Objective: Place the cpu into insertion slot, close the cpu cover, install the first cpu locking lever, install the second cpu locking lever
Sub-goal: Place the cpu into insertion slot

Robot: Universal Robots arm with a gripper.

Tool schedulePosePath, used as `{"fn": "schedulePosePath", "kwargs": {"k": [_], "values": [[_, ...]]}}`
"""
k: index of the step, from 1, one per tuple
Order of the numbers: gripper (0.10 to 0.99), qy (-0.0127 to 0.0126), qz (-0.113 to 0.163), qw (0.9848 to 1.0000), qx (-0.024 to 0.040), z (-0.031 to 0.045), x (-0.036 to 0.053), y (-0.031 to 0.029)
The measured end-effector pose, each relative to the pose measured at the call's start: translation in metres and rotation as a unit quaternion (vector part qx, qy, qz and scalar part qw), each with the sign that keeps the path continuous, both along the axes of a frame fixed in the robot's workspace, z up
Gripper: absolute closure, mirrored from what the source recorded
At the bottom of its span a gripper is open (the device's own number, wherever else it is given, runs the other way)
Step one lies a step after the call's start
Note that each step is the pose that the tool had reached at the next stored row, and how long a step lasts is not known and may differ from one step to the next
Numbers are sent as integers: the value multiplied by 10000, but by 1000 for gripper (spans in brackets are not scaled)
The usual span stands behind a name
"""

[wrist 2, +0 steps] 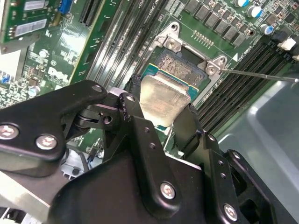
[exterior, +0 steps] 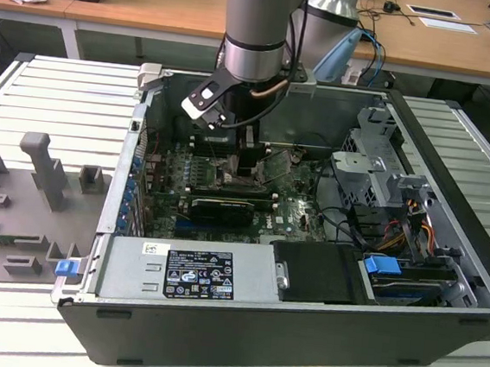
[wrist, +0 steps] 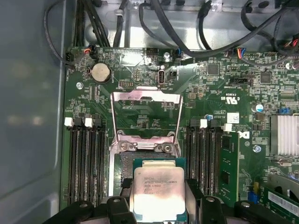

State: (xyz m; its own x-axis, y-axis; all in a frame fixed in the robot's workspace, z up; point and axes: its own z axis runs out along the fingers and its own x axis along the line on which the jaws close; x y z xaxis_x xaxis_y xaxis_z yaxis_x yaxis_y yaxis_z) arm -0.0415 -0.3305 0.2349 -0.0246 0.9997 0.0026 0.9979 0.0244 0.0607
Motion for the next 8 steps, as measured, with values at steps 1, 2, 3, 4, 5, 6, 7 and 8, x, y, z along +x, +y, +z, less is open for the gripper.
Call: {"fn": "schedulePosePath", "kwargs": {"k": [1, 2, 3, 4, 5, 6, 7, 8], "values": [[561, 0, 0, 10000, 0, -13, -7, 4], [561, 0, 1, 10000, 0, -25, -16, 9], [561, 0, -19, 10000, 0, -43, -27, 18], [561, 1, -74, 10000, 0, -56, -32, 19], [561, 1, -117, 9999, -1, -70, -34, 28], [561, 0, -117, 9999, 0, -76, -33, 30], [561, 1, -117, 9999, -1, -78, -33, 30], [561, 1, -118, 9999, -1, -82, -34, 31]]}}
